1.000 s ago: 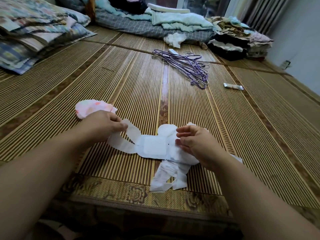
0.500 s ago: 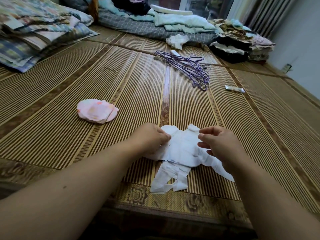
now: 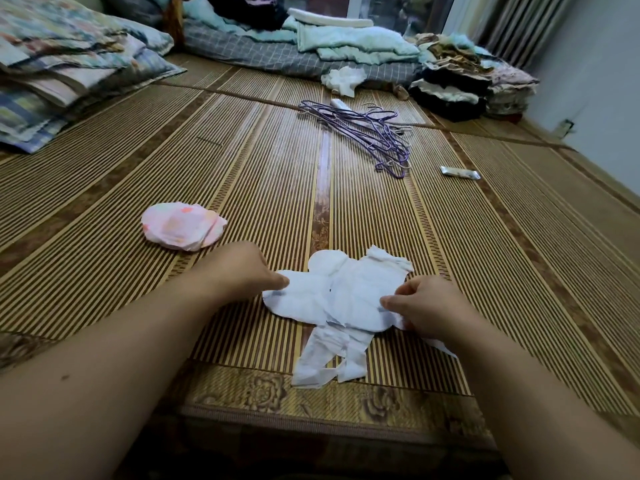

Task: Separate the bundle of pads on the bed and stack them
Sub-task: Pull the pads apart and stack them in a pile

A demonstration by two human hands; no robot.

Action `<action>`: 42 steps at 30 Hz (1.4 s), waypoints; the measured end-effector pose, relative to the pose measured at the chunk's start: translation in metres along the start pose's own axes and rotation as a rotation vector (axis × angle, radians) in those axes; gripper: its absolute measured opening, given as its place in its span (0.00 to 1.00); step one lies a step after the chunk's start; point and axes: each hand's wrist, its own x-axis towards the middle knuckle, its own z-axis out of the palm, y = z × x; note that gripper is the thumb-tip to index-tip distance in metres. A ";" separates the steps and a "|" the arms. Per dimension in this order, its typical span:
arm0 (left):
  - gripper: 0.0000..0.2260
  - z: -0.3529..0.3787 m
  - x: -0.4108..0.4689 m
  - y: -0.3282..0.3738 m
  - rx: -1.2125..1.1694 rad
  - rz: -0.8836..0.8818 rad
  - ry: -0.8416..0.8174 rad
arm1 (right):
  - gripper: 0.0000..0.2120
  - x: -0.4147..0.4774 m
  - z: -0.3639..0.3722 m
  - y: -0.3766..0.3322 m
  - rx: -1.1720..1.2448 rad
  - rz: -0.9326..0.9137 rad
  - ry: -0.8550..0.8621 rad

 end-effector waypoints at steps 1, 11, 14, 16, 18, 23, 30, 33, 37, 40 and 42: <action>0.17 0.004 -0.001 0.001 0.019 0.013 0.017 | 0.15 0.000 0.003 -0.002 -0.049 -0.001 0.007; 0.06 0.007 -0.002 0.008 -0.178 0.093 0.029 | 0.09 0.000 0.002 -0.006 0.105 -0.001 0.050; 0.03 -0.004 -0.006 0.011 -0.520 0.104 0.010 | 0.08 -0.006 -0.010 -0.008 0.355 -0.039 0.053; 0.00 -0.009 -0.013 0.019 -0.712 0.111 -0.015 | 0.08 -0.012 -0.016 -0.013 0.531 -0.095 0.047; 0.02 -0.011 -0.022 0.029 -0.863 0.132 -0.059 | 0.08 -0.020 -0.017 -0.022 0.694 -0.135 -0.006; 0.05 -0.002 -0.041 0.056 -0.873 0.269 -0.076 | 0.05 -0.034 -0.005 -0.040 0.764 -0.271 -0.040; 0.07 0.010 -0.045 0.063 -0.848 0.347 -0.123 | 0.08 -0.038 0.007 -0.043 0.684 -0.337 -0.044; 0.08 0.009 -0.044 0.060 -0.910 0.352 -0.176 | 0.16 -0.038 0.004 -0.042 0.687 -0.330 -0.101; 0.10 0.009 -0.039 0.054 -0.904 0.312 -0.169 | 0.19 -0.037 0.005 -0.042 0.730 -0.298 -0.141; 0.11 -0.007 -0.026 0.038 -0.967 0.195 -0.069 | 0.17 -0.037 0.007 -0.041 0.653 -0.315 -0.073; 0.10 -0.025 -0.012 0.018 -1.028 0.091 0.054 | 0.17 -0.035 0.007 -0.037 0.649 -0.284 -0.026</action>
